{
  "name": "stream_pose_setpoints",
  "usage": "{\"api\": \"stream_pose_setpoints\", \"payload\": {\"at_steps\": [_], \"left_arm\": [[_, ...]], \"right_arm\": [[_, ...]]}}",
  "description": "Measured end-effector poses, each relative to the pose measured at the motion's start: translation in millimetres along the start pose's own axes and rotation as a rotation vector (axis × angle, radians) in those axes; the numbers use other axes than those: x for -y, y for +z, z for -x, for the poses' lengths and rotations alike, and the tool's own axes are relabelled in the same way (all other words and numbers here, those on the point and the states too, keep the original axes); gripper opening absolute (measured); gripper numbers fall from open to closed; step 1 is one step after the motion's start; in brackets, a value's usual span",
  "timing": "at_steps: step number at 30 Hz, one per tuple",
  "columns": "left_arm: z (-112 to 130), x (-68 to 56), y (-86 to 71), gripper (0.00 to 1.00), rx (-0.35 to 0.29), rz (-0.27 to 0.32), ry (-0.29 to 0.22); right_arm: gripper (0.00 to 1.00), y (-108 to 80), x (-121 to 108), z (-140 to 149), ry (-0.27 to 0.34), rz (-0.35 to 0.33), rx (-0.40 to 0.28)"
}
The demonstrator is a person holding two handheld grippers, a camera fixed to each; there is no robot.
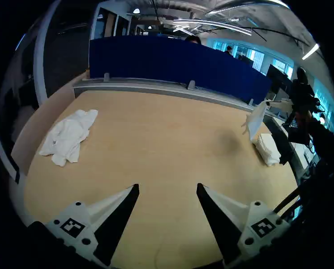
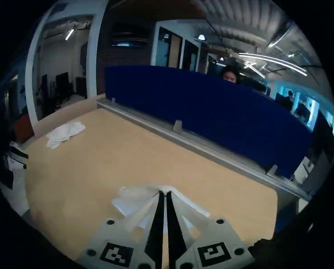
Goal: Fold towel
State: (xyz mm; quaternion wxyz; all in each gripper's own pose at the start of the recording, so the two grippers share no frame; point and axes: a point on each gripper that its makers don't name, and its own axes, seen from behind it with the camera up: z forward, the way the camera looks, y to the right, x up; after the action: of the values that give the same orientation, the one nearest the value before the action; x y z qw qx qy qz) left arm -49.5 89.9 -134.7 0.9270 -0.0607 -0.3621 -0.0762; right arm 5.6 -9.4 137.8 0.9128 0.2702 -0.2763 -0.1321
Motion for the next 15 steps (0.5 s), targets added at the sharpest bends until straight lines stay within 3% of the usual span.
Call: {"api": "stream_pose_setpoints", "payload": {"at_steps": [15], "left_arm": [[2,-7.2,3.6,0.95,0.014,-0.016,0.005]], "right_arm": [[0.03,-14.4,-95,10,0.035,0.099,0.027]]}}
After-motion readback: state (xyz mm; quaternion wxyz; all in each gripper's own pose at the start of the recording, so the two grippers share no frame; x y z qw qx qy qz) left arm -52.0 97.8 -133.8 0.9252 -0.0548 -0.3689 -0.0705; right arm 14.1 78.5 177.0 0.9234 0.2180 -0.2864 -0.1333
